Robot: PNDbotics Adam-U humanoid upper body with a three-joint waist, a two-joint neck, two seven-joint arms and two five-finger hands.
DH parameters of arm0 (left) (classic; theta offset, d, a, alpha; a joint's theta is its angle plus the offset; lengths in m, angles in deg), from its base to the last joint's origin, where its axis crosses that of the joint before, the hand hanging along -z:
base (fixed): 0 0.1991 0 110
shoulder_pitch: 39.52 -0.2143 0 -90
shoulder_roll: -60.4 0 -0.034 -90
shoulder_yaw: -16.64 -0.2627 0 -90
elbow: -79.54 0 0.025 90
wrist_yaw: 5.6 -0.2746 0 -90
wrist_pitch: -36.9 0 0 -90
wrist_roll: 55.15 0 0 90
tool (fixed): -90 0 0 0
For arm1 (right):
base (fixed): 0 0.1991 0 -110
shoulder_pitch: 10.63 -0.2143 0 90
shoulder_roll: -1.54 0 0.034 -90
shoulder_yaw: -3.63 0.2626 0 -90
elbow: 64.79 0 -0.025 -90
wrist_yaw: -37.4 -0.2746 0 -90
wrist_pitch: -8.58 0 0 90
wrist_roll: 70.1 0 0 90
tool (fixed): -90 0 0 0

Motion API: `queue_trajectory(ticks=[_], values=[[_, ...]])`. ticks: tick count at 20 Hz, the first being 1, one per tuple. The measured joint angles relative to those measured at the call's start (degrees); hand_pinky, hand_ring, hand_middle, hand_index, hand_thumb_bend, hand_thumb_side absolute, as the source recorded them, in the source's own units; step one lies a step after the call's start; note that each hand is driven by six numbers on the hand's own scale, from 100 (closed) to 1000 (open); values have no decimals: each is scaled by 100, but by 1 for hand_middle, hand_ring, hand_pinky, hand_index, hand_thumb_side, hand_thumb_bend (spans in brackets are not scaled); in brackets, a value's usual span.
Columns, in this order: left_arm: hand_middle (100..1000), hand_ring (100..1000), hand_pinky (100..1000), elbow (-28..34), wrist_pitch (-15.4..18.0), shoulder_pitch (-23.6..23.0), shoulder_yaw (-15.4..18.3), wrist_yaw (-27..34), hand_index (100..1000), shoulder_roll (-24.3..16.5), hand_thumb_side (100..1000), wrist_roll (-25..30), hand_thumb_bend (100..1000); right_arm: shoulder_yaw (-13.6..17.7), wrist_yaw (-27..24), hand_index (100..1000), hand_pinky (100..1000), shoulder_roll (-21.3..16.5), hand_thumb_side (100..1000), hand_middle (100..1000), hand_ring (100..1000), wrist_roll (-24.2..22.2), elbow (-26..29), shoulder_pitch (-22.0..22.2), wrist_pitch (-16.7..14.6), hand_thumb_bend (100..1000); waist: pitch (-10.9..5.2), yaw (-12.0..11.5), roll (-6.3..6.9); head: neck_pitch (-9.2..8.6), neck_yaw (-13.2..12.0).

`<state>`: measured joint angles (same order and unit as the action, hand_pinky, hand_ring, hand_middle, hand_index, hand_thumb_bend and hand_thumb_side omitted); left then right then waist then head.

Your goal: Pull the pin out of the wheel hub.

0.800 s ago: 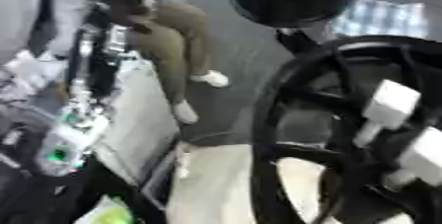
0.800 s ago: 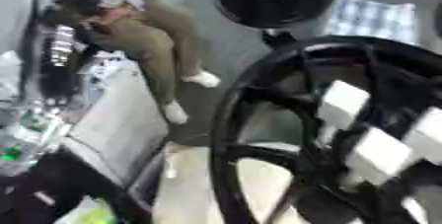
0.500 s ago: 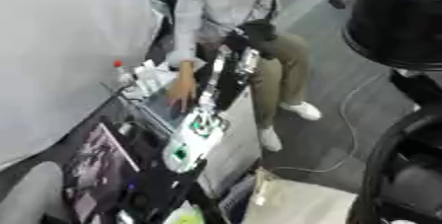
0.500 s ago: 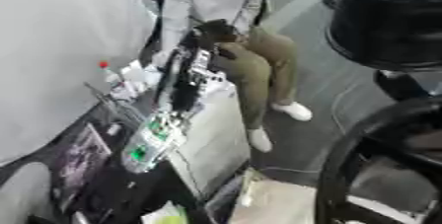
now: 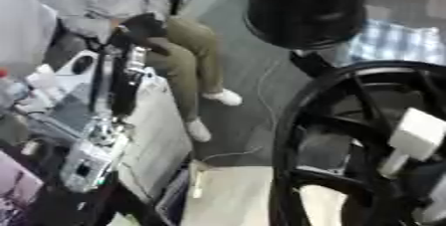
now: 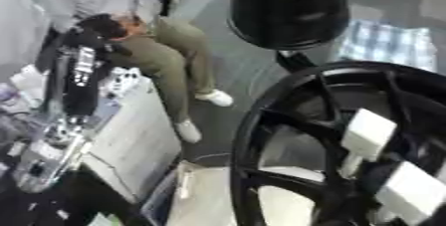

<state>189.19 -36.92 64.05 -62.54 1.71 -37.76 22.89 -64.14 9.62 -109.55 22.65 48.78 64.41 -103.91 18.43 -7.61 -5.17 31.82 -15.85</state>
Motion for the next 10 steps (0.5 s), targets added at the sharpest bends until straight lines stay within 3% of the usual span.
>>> queue_trajectory(ticks=[4,10], values=[[651,704,539,10,-6,-4,6,0,776,0,688,1,100,-1,130,752,780,-1,100,578,642,4,0,38,-4,100,0,-8,-29,185,540],[650,704,538,23,-10,-4,14,-9,776,-1,689,3,100,-5,320,759,782,-3,100,584,648,3,0,40,14,100,2,-18,-61,369,927]])
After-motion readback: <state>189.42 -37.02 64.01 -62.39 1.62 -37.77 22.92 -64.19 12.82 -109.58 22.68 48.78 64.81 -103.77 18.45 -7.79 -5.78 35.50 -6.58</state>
